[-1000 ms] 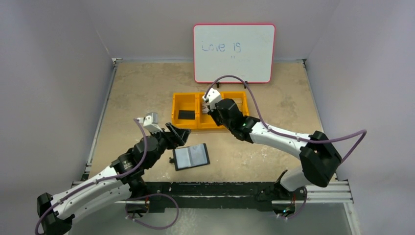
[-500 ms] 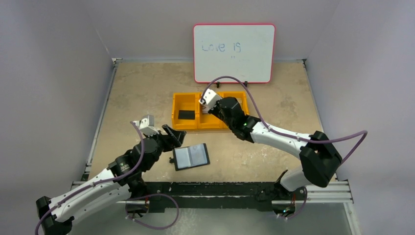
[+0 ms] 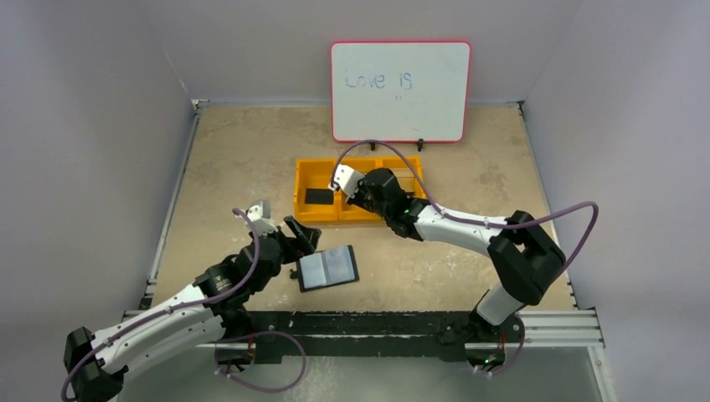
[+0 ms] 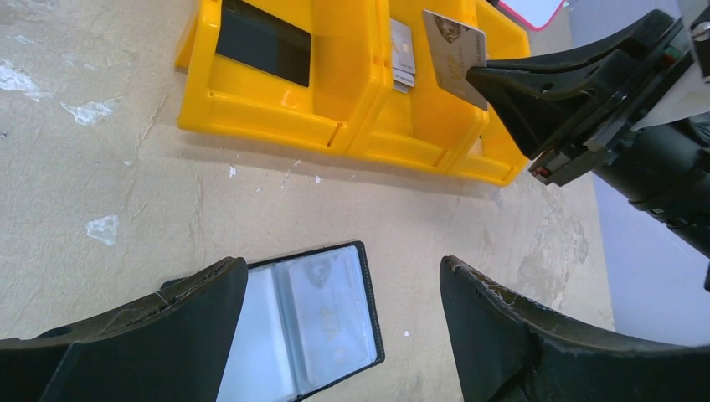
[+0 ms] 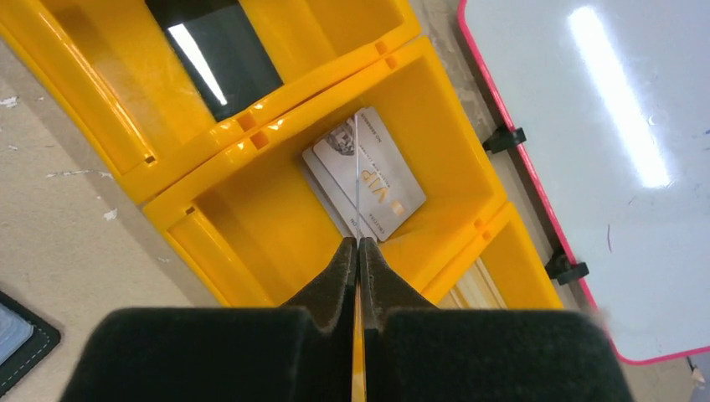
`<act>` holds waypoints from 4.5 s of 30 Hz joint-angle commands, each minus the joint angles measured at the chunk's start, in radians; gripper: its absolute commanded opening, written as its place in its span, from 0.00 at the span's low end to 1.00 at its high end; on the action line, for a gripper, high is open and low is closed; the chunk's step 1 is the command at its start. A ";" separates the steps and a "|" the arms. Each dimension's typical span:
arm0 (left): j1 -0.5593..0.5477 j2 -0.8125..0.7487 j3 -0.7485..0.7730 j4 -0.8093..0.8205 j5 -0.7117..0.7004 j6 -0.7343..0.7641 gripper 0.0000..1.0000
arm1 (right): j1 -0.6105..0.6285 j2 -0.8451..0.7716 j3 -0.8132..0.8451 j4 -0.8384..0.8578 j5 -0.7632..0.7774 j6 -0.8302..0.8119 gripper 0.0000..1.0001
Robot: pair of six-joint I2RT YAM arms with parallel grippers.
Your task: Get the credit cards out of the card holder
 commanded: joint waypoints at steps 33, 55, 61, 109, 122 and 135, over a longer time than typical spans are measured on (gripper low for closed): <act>0.002 -0.213 0.160 -0.274 -0.124 0.005 0.85 | -0.024 0.246 0.199 0.029 0.127 -0.283 0.00; 0.003 -0.239 0.166 -0.297 -0.140 -0.005 0.85 | -0.052 0.363 0.311 -0.055 0.109 -0.316 0.02; 0.002 -0.237 0.166 -0.294 -0.143 -0.005 0.85 | -0.052 0.379 0.330 -0.056 0.134 -0.303 0.04; 0.002 0.062 0.091 -0.392 -0.104 -0.185 0.84 | 0.014 -0.205 -0.246 0.134 -0.526 1.235 0.50; 0.002 0.031 0.002 -0.372 -0.001 -0.230 0.82 | 0.108 -0.066 -0.195 0.007 -0.476 1.220 0.47; 0.002 0.066 -0.058 -0.349 0.080 -0.225 0.71 | 0.111 0.017 -0.171 -0.022 -0.479 1.241 0.46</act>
